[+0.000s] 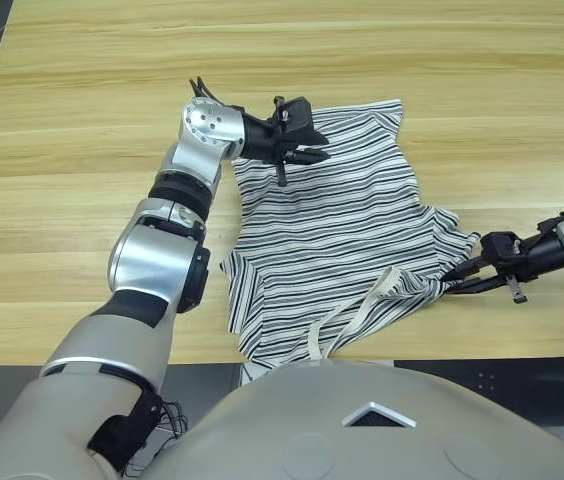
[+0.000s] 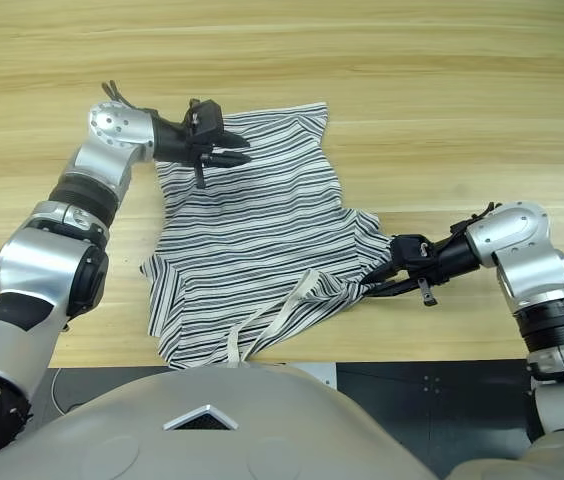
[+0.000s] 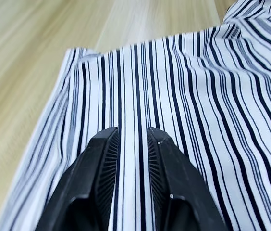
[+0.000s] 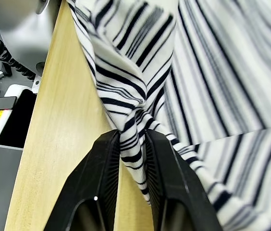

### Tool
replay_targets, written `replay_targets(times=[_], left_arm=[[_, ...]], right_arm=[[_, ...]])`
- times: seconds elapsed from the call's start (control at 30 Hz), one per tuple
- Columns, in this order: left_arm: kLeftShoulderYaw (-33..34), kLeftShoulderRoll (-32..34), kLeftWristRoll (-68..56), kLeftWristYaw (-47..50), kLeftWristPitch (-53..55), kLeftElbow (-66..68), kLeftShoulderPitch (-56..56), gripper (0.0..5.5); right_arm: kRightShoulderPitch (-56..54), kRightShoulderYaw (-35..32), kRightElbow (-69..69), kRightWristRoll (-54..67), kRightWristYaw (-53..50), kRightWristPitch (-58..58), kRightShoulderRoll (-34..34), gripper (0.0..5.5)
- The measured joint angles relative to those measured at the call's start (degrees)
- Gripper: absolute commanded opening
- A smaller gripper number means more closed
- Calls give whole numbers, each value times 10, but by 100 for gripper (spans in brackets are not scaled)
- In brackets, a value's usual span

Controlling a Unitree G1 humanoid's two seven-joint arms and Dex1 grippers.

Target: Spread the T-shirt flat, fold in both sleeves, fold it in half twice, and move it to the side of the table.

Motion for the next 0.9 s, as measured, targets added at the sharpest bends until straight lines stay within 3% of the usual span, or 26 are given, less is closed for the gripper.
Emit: replay_targets(times=[0.17, 0.3, 0.47, 0.57, 0.67, 0.83, 0.9], left_arm=[[-1, 21, 7, -15, 26, 31, 3, 111], [-4, 32, 11, -34, 39, 37, 4, 111], [-4, 52, 13, -51, 46, 37, 5, 111], [0, 54, 12, -51, 41, 37, 7, 111], [67, 63, -70, -90, 37, -13, 5, 111], [135, 92, -206, -153, 99, -250, 53, 111], [146, 117, -247, -161, 144, -372, 122, 111]], right_arm=[[-13, 10, -24, 32, 0, 2, -37, 93], [-26, 6, -53, 123, 0, 30, -60, 93], [-64, -17, -46, 180, -9, 47, -54, 93], [-107, -27, -22, 126, -114, 43, 60, 93], [-136, 12, 49, 25, -222, -10, 200, 93], [-202, 74, 245, -124, -337, -123, 342, 93], [-252, 97, 355, -187, -403, -185, 401, 93]])
